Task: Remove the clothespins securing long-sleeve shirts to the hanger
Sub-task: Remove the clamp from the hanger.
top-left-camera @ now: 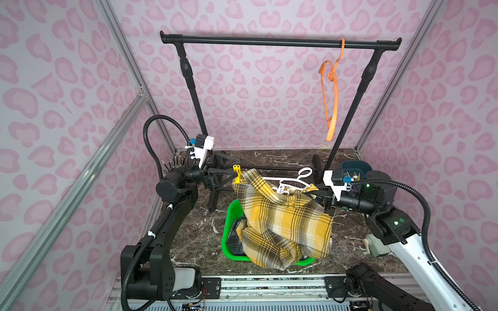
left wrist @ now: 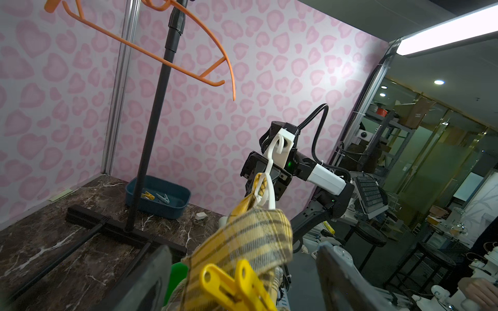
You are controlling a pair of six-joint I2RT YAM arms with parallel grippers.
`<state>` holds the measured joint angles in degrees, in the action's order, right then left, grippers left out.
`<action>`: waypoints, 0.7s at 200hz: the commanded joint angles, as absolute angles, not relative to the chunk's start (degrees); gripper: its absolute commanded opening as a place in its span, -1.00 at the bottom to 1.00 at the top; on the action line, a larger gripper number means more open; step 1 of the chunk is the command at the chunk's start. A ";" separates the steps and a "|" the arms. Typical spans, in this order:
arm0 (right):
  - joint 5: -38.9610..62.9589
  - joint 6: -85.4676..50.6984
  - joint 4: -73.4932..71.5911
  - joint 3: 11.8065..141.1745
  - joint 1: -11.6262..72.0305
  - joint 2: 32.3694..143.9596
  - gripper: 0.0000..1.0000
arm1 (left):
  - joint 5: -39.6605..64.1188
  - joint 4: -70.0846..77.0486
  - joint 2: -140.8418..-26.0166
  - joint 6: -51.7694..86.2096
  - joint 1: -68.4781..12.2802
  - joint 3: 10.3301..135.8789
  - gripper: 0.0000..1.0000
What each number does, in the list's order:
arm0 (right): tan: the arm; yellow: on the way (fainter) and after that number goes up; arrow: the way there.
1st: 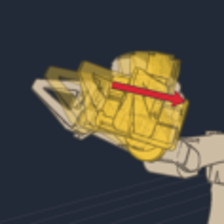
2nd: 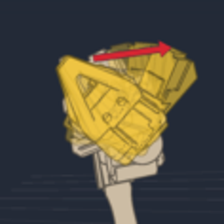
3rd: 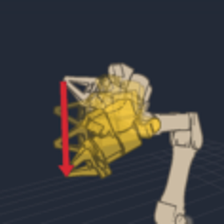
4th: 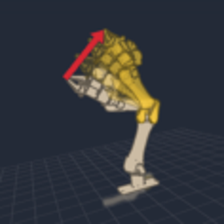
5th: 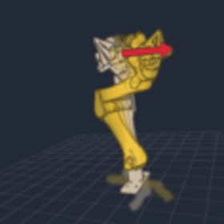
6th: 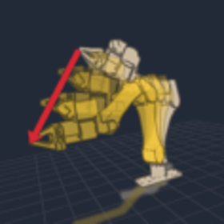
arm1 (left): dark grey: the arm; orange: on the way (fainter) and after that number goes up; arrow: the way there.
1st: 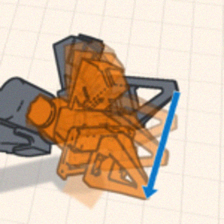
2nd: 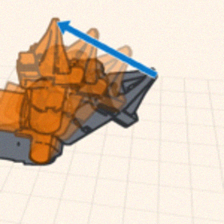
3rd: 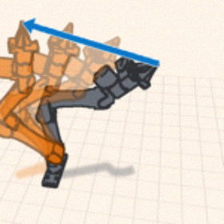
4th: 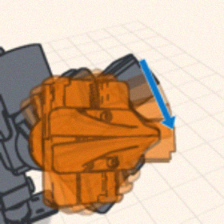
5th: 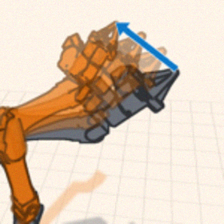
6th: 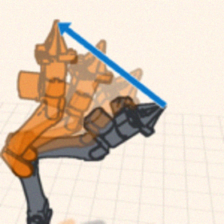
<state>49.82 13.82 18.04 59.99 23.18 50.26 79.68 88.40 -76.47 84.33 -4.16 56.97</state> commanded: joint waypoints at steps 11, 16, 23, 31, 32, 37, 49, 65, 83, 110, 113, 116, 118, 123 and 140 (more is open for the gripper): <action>49.06 13.85 14.34 60.55 23.80 51.55 -1.00 | 80.49 91.49 -76.33 85.45 -4.28 56.48 0.64; 48.85 13.88 14.33 60.60 23.81 51.59 -1.00 | 80.58 91.49 -76.31 85.35 -4.31 56.28 0.62; 48.41 13.95 14.24 60.56 23.77 51.67 -1.00 | 80.73 91.48 -76.35 85.29 -4.39 56.13 0.60; 48.09 14.11 14.30 60.56 23.81 51.81 -1.00 | 80.85 91.44 -76.28 85.29 -4.46 55.99 0.58; 48.04 14.04 14.32 60.56 23.82 51.83 -1.00 | 80.90 91.47 -76.24 85.27 -4.47 55.99 0.58; 47.99 14.26 14.41 60.72 23.81 51.93 -1.00 | 81.02 91.43 -76.28 85.33 -4.56 55.99 0.57; 47.99 14.54 14.50 61.00 23.82 52.27 -1.00 | 81.55 91.49 -76.37 85.27 -4.80 56.12 0.57; 47.90 14.83 14.37 61.46 23.82 52.47 -1.00 | 81.65 91.49 -76.78 85.39 -4.83 56.16 0.56; 47.72 15.00 13.81 61.61 23.82 52.23 -1.00 | 81.56 91.49 -77.44 85.91 -4.83 56.40 0.55; 47.61 15.48 14.49 62.05 23.82 52.97 -1.00 | 81.69 91.49 -77.61 86.09 -4.83 56.86 0.24; 47.45 15.47 14.54 62.03 23.77 53.04 -1.00 | 81.66 91.49 -77.60 86.11 -4.83 56.94 0.19; 47.34 15.48 14.58 61.98 23.77 53.08 -1.00 | 81.65 91.49 -77.56 86.11 -4.83 56.95 0.14; 47.25 15.54 14.59 61.88 23.81 53.15 -1.00 | 81.65 91.49 -77.46 86.15 -4.83 56.95 0.10; 46.97 15.71 14.59 61.80 23.82 53.24 -1.00 | 81.65 91.49 -77.51 86.22 -4.83 57.04 0.03; 46.44 15.66 14.46 61.44 23.81 53.44 -1.00 | 81.74 91.49 -77.37 86.21 -4.83 57.04 -0.22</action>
<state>47.86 15.62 16.84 61.71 23.75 53.21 81.17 88.55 -77.58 85.84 -4.89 56.47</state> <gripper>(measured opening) 0.104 0.438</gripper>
